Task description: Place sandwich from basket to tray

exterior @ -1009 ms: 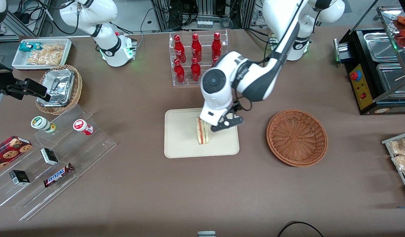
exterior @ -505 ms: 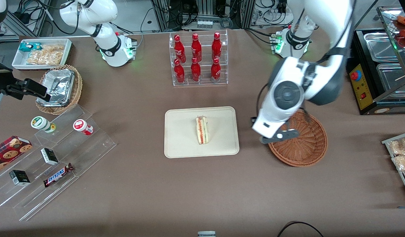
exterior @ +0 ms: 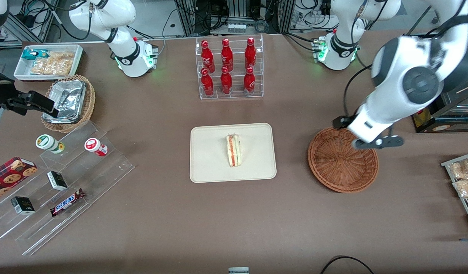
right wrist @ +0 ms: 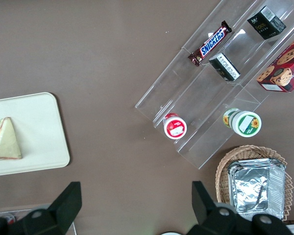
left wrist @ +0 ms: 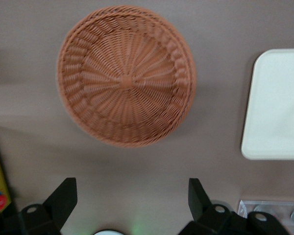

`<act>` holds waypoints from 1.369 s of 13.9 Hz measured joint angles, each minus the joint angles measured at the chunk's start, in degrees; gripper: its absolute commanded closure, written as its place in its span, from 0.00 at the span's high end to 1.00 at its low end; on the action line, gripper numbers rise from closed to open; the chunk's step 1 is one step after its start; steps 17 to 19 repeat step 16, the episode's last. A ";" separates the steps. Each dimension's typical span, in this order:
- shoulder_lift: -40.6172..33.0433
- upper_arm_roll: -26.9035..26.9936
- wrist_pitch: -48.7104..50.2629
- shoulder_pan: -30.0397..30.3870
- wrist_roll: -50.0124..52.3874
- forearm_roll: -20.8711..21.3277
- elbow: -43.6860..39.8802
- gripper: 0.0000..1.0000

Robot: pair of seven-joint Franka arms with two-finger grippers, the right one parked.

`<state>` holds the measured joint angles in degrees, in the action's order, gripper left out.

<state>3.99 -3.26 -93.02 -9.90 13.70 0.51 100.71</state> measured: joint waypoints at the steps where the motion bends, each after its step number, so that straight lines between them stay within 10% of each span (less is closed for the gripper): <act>1: -1.62 -1.51 1.69 2.80 -2.23 0.00 0.01 1.00; 6: -5.96 -4.02 6.92 11.47 -11.97 0.01 -2.89 1.00; 19: -6.14 -1.85 8.49 12.22 -13.79 0.00 -6.94 1.00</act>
